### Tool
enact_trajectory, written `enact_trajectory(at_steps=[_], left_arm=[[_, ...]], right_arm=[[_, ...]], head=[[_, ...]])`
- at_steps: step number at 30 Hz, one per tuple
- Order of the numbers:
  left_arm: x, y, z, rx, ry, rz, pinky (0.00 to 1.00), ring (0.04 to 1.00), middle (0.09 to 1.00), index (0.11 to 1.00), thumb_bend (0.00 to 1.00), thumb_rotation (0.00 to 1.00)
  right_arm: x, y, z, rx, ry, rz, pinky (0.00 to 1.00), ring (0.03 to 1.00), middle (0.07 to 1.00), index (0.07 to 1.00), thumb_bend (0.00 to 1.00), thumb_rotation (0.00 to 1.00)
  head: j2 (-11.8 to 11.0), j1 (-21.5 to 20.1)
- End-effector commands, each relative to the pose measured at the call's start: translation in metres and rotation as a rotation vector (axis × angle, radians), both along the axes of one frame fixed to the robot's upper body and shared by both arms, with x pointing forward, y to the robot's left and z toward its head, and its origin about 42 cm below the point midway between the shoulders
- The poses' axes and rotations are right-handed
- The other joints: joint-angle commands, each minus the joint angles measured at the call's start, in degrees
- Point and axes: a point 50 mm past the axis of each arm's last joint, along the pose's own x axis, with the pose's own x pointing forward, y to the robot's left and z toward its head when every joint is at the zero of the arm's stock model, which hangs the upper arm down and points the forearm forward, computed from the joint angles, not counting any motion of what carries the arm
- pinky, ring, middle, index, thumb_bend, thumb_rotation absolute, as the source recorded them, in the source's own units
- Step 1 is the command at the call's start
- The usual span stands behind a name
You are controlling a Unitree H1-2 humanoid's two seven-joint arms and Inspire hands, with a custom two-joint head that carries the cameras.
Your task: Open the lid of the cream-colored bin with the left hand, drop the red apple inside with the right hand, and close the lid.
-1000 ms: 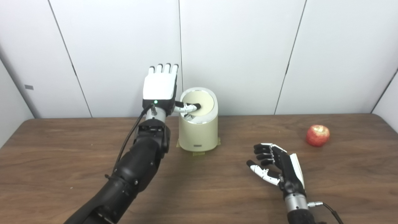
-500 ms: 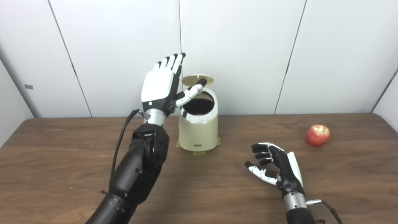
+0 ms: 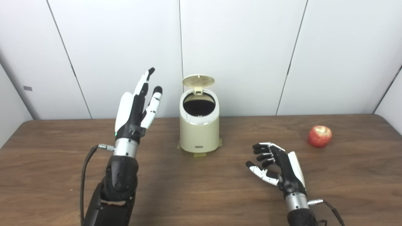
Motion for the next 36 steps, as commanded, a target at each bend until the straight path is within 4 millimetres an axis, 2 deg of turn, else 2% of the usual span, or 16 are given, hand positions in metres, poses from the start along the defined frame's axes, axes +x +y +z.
enact_trajectory(at_steps=[1, 3, 5, 7, 8, 10, 11, 16, 20, 23, 27, 31, 36], left_arm=[[-0.002, 0.002, 0.021, -0.085, -0.130, -0.064, 0.92, 0.971, 0.971, 0.951, 0.24, 1.00], [-0.008, 0.009, 0.012, -0.129, -0.149, -0.066, 0.94, 0.980, 0.978, 0.958, 0.23, 1.00], [-0.015, 0.016, 0.002, -0.154, -0.152, -0.058, 0.98, 0.996, 0.996, 0.975, 0.24, 1.00], [-0.025, 0.022, -0.009, -0.162, -0.143, -0.045, 1.00, 1.000, 1.000, 0.984, 0.27, 1.00], [-0.030, 0.025, -0.015, -0.158, -0.140, -0.038, 1.00, 1.000, 1.000, 0.986, 0.27, 1.00], [-0.041, 0.032, -0.026, -0.136, -0.112, -0.018, 0.99, 1.000, 1.000, 0.982, 0.25, 1.00], [-0.046, 0.035, -0.032, -0.127, -0.095, -0.007, 0.98, 0.998, 0.998, 0.976, 0.25, 1.00], [-0.068, 0.046, -0.059, -0.153, -0.015, 0.002, 0.97, 0.989, 0.983, 0.952, 0.25, 1.00], [-0.076, 0.054, -0.077, -0.168, 0.016, 0.005, 0.94, 0.970, 0.966, 0.937, 0.22, 1.00], [-0.081, 0.058, -0.086, -0.168, 0.045, 0.010, 0.95, 0.983, 0.979, 0.948, 0.22, 1.00], [-0.088, 0.061, -0.098, -0.160, 0.066, 0.022, 0.96, 0.976, 0.973, 0.942, 0.22, 1.00], [-0.094, 0.059, -0.103, -0.174, 0.077, 0.019, 0.96, 0.980, 0.975, 0.943, 0.20, 1.00], [-0.093, 0.055, -0.106, -0.182, 0.076, 0.023, 0.96, 0.981, 0.977, 0.952, 0.19, 1.00]], right_arm=[[0.011, -0.004, 0.035, -0.065, -0.168, 0.006, 0.43, 0.566, 0.631, 0.637, 0.30, 0.29], [0.012, -0.009, 0.049, -0.161, -0.192, 0.036, 0.45, 0.585, 0.655, 0.660, 0.32, 0.34], [0.013, -0.014, 0.064, -0.291, -0.180, 0.067, 0.51, 0.658, 0.736, 0.736, 0.45, 0.50], [0.015, -0.021, 0.080, -0.408, -0.143, 0.081, 0.60, 0.779, 0.851, 0.835, 0.70, 0.58], [0.016, -0.026, 0.089, -0.458, -0.144, 0.082, 0.62, 0.809, 0.882, 0.862, 0.77, 0.59], [0.020, -0.039, 0.104, -0.532, -0.143, 0.080, 0.64, 0.843, 0.920, 0.892, 0.88, 0.53], [0.024, -0.047, 0.111, -0.569, -0.139, 0.074, 0.67, 0.856, 0.931, 0.906, 0.94, 0.55], [0.043, -0.078, 0.151, -0.712, -0.037, 0.053, 0.68, 0.879, 0.948, 0.910, 1.00, 0.46], [0.049, -0.087, 0.179, -0.775, 0.022, 0.049, 0.67, 0.884, 0.950, 0.889, 1.00, 0.32], [0.055, -0.091, 0.191, -0.837, 0.075, 0.037, 0.65, 0.886, 0.953, 0.887, 1.00, 0.31], [0.066, -0.099, 0.197, -0.936, 0.147, 0.010, 0.62, 0.880, 0.939, 0.875, 1.00, 0.29], [0.080, -0.108, 0.199, -1.020, 0.237, -0.024, 0.63, 0.888, 0.943, 0.869, 1.00, 0.28], [0.111, -0.125, 0.169, -1.129, 0.339, -0.094, 0.61, 0.918, 0.949, 0.866, 1.00, 0.32]], head=[[-0.24, 0.21], [-0.29, 0.09], [-0.33, -0.28], [-0.35, -0.37], [-0.35, -0.37], [-0.41, -0.77], [-0.41, -0.93], [-1.09, -0.64], [-1.21, -1.01], [-1.39, -1.00], [-1.18, -0.71], [-1.04, -0.69], [-1.02, -0.56]])
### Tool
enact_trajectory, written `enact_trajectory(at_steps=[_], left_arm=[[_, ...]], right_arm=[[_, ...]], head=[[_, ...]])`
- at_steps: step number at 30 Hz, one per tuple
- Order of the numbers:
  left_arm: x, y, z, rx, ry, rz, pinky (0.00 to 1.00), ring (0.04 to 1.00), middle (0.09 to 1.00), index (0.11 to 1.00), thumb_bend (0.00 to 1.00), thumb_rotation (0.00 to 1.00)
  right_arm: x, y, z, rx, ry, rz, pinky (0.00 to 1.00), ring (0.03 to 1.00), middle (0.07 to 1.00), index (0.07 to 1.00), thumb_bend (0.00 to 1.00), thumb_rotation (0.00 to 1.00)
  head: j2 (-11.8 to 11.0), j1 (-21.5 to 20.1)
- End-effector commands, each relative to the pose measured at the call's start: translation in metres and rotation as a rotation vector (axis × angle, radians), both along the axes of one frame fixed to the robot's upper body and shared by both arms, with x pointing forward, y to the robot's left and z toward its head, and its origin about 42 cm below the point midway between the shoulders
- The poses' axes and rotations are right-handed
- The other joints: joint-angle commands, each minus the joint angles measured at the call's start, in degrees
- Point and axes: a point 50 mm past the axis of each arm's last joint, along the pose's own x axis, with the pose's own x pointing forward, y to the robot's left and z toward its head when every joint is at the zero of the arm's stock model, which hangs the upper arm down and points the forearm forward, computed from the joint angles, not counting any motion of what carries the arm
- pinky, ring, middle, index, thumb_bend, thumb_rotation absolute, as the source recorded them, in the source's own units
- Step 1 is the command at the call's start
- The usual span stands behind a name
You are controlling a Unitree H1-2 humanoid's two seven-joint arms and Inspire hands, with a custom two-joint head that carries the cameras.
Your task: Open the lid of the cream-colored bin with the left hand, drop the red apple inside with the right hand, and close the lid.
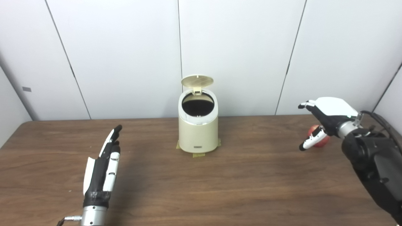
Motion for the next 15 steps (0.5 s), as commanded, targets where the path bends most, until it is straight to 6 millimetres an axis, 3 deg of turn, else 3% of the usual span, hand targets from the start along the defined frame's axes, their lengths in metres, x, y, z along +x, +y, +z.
enact_trajectory(at_steps=[1, 5, 15], left_arm=[[-0.003, -0.004, -0.006, 0.001, -0.013, -0.001, 0.96, 0.980, 0.977, 0.951, 0.19, 1.00], [-0.002, -0.004, -0.005, 0.014, -0.018, 0.004, 0.94, 0.974, 0.974, 0.945, 0.19, 1.00], [-0.003, -0.008, -0.005, 0.026, -0.026, 0.016, 0.94, 0.965, 0.965, 0.937, 0.20, 1.00]], right_arm=[[0.014, -0.004, 0.019, -0.036, -0.077, -0.003, 0.62, 0.928, 0.952, 0.867, 1.00, 0.32], [0.029, -0.012, 0.000, -0.039, 0.004, -0.016, 0.66, 0.937, 0.961, 0.863, 0.99, 0.34], [0.042, -0.017, -0.026, 0.010, 0.085, -0.051, 0.60, 0.911, 0.963, 0.869, 0.95, 0.29]], head=[[0.05, -0.34], [-0.02, -0.12], [0.19, 0.24]])
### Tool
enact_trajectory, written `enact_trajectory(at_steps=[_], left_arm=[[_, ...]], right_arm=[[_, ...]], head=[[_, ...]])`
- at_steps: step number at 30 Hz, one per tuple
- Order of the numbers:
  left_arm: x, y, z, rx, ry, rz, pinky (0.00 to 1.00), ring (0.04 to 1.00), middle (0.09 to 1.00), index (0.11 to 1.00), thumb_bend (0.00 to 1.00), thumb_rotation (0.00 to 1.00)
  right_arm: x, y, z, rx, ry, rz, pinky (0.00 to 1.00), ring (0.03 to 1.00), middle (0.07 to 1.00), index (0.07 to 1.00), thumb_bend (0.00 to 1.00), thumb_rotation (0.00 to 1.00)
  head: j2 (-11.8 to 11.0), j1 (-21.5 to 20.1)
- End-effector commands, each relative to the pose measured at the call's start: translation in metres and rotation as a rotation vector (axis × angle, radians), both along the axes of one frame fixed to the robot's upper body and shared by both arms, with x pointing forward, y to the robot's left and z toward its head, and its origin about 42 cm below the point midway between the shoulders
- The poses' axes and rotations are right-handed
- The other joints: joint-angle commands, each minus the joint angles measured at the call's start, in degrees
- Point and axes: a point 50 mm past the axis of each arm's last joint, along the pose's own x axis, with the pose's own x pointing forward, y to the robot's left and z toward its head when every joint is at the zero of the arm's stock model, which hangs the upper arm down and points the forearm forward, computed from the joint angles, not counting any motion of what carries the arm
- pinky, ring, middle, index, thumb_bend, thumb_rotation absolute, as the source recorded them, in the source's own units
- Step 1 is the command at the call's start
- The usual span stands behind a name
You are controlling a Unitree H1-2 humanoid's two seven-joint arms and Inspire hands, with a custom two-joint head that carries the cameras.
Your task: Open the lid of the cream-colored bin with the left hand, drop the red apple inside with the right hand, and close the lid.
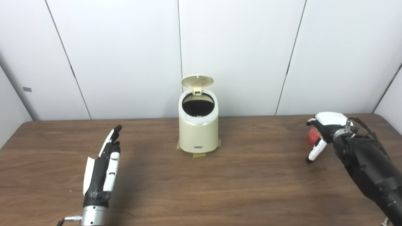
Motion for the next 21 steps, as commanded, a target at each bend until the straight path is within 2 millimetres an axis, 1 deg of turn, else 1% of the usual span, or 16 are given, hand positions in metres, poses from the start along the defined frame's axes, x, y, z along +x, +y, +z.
enact_trajectory(at_steps=[1, 6, 10, 13, 14, 16, 17, 18, 19, 20, 21], left_arm=[[-0.0033, -0.0061, -0.0047, 0.015, -0.026, 0.004, 0.93, 0.963, 0.962, 0.934, 0.21, 1.00], [-0.0028, -0.0066, -0.0056, 0.029, -0.024, 0.005, 0.95, 0.967, 0.964, 0.935, 0.22, 1.00], [-0.0026, -0.0078, -0.0061, 0.034, -0.029, 0.008, 0.95, 0.963, 0.959, 0.931, 0.22, 1.00], [-0.0028, -0.0079, -0.0059, 0.033, -0.031, 0.005, 0.93, 0.961, 0.959, 0.932, 0.22, 1.00], [-0.0029, -0.0077, -0.0062, 0.033, -0.033, 0.003, 0.93, 0.961, 0.959, 0.932, 0.22, 1.00], [-0.0030, -0.0074, -0.0068, 0.031, -0.033, 0.001, 0.93, 0.961, 0.959, 0.932, 0.22, 1.00], [-0.0032, -0.0076, -0.0070, 0.027, -0.031, -0.001, 0.93, 0.962, 0.961, 0.934, 0.22, 1.00], [-0.0033, -0.0077, -0.0072, 0.025, -0.031, -0.002, 0.93, 0.964, 0.963, 0.934, 0.23, 1.00], [-0.0035, -0.0078, -0.0071, 0.024, -0.031, -0.002, 0.93, 0.965, 0.964, 0.935, 0.23, 1.00], [-0.0038, -0.0078, -0.0069, 0.025, -0.031, -0.003, 0.93, 0.965, 0.964, 0.934, 0.23, 1.00], [-0.0043, -0.0078, -0.0067, 0.023, -0.030, -0.005, 0.93, 0.965, 0.965, 0.935, 0.23, 1.00]], right_arm=[[0.0111, 0.0019, 0.0181, 0.016, -0.056, 0.009, 0.59, 0.899, 0.958, 0.869, 0.94, 0.28], [0.0119, 0.0008, 0.0131, 0.050, -0.066, 0.009, 0.58, 0.861, 0.948, 0.877, 0.92, 0.27], [0.0143, -0.0015, 0.0106, 0.064, -0.069, 0.003, 0.58, 0.838, 0.937, 0.873, 0.90, 0.25], [0.0151, -0.0018, 0.0113, 0.052, -0.049, -0.018, 0.59, 0.829, 0.934, 0.852, 0.85, 0.17], [0.0148, -0.0004, 0.0129, 0.038, -0.039, -0.022, 0.59, 0.829, 0.934, 0.852, 0.85, 0.17], [0.0153, -0.0011, 0.0127, 0.018, -0.027, -0.024, 0.57, 0.800, 0.916, 0.836, 0.83, 0.13], [0.0162, -0.0033, 0.0112, 0.011, -0.025, -0.022, 0.57, 0.775, 0.898, 0.832, 0.83, 0.11], [0.0168, -0.0049, 0.0101, 0.006, -0.023, -0.022, 0.55, 0.734, 0.867, 0.822, 0.81, 0.09], [0.0172, -0.0061, 0.0094, 0.001, -0.025, -0.021, 0.54, 0.720, 0.856, 0.819, 0.81, 0.08], [0.0168, -0.0055, 0.0100, -0.005, -0.028, -0.019, 0.50, 0.678, 0.831, 0.813, 0.78, 0.04], [0.0173, -0.0064, 0.0095, -0.018, -0.031, -0.014, 0.43, 0.594, 0.777, 0.803, 0.74, 0.02]], head=[[0.03, 0.04], [0.04, 0.22], [0.16, 0.31], [0.19, 0.29], [0.19, 0.29], [0.19, 0.29], [0.19, 0.29], [0.19, 0.29], [0.37, 0.41], [0.49, 0.36], [0.54, 0.35]])
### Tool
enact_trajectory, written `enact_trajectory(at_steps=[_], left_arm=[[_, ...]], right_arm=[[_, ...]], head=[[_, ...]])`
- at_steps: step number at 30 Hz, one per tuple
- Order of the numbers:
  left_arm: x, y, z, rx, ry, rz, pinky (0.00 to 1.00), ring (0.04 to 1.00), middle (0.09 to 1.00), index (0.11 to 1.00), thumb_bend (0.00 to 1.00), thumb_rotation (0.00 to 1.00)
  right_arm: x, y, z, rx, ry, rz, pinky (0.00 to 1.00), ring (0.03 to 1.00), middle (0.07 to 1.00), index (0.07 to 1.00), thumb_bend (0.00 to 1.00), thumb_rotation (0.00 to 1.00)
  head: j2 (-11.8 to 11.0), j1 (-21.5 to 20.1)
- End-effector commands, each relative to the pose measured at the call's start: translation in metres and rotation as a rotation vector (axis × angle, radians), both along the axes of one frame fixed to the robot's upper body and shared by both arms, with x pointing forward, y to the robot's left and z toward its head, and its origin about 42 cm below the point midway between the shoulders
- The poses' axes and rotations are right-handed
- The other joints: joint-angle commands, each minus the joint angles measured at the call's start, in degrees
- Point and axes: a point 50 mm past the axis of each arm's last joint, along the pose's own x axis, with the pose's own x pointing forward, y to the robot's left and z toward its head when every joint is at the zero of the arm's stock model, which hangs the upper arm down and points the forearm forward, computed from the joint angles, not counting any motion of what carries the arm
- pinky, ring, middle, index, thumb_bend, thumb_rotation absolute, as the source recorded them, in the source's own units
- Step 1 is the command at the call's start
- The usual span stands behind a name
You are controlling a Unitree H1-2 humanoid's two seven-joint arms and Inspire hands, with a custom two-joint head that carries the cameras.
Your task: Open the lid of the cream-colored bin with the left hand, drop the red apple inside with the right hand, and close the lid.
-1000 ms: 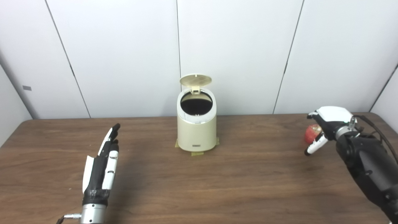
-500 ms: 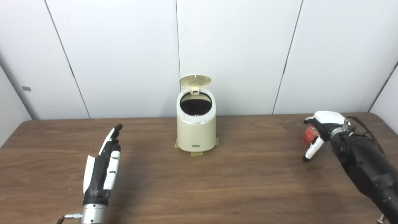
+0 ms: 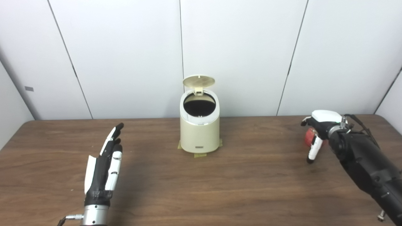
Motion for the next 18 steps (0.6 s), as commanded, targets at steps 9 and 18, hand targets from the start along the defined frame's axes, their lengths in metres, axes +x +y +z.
enact_trajectory(at_steps=[9, 18], left_arm=[[-0.0067, -0.0049, -0.0082, -0.009, 0.017, -0.006, 0.92, 0.964, 0.965, 0.934, 0.23, 1.00], [-0.0060, -0.0053, -0.0086, -0.008, 0.014, -0.008, 0.91, 0.956, 0.962, 0.930, 0.24, 1.00]], right_arm=[[0.0078, -0.0180, 0.0056, -0.098, -0.136, -0.036, 0.30, 0.406, 0.428, 0.508, 0.53, 0.00], [0.0089, -0.0132, 0.0101, -0.118, -0.164, -0.031, 0.28, 0.378, 0.414, 0.501, 0.53, 0.00]], head=[[0.50, -0.01], [0.57, -0.27]])
